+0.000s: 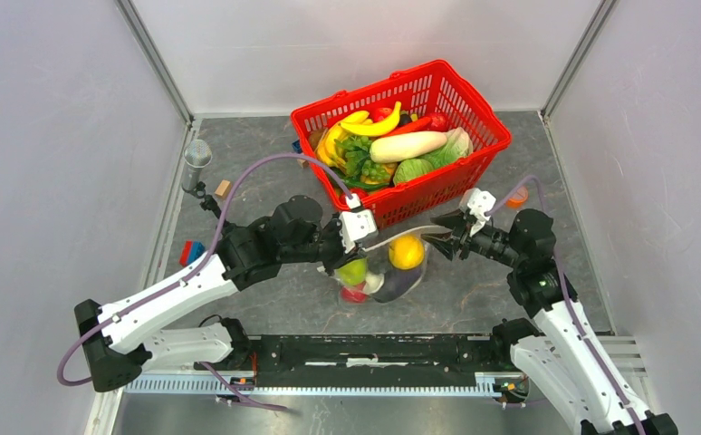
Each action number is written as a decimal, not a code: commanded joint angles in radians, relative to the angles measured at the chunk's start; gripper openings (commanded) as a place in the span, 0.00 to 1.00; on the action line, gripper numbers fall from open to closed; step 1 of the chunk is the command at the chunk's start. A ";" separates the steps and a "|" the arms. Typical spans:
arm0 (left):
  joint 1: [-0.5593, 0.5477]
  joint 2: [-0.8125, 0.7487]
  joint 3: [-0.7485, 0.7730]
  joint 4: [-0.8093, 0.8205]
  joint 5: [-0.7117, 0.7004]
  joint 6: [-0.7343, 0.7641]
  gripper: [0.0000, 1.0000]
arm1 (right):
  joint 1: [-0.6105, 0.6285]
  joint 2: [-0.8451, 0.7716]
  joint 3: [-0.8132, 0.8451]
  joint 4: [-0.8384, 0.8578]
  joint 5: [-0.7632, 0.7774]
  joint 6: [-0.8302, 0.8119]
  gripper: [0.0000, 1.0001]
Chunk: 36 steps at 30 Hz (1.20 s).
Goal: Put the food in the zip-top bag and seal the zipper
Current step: Zip the zipper food storage bag at the center of the board.
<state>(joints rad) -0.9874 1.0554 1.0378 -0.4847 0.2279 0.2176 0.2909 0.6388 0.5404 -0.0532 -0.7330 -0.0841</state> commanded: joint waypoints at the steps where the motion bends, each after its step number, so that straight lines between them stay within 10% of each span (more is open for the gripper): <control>1: 0.006 0.004 0.037 0.012 0.013 -0.018 0.02 | -0.004 0.002 0.121 -0.038 -0.076 -0.085 0.61; 10: 0.006 -0.002 0.047 0.028 0.036 -0.015 0.02 | 0.004 0.136 0.269 -0.252 -0.347 -0.280 0.73; 22: 0.006 0.020 0.046 0.050 0.070 -0.031 0.02 | 0.251 0.254 0.322 -0.239 -0.182 -0.283 0.72; 31: 0.006 0.010 0.036 0.055 0.073 -0.038 0.02 | 0.350 0.359 0.353 -0.174 -0.094 -0.269 0.63; 36: 0.006 0.012 0.031 0.060 0.068 -0.038 0.02 | 0.385 0.385 0.344 -0.167 -0.083 -0.265 0.38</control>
<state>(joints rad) -0.9874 1.0752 1.0424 -0.4725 0.2729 0.2089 0.6521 1.0161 0.8497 -0.2596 -0.8433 -0.3630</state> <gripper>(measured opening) 0.174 0.463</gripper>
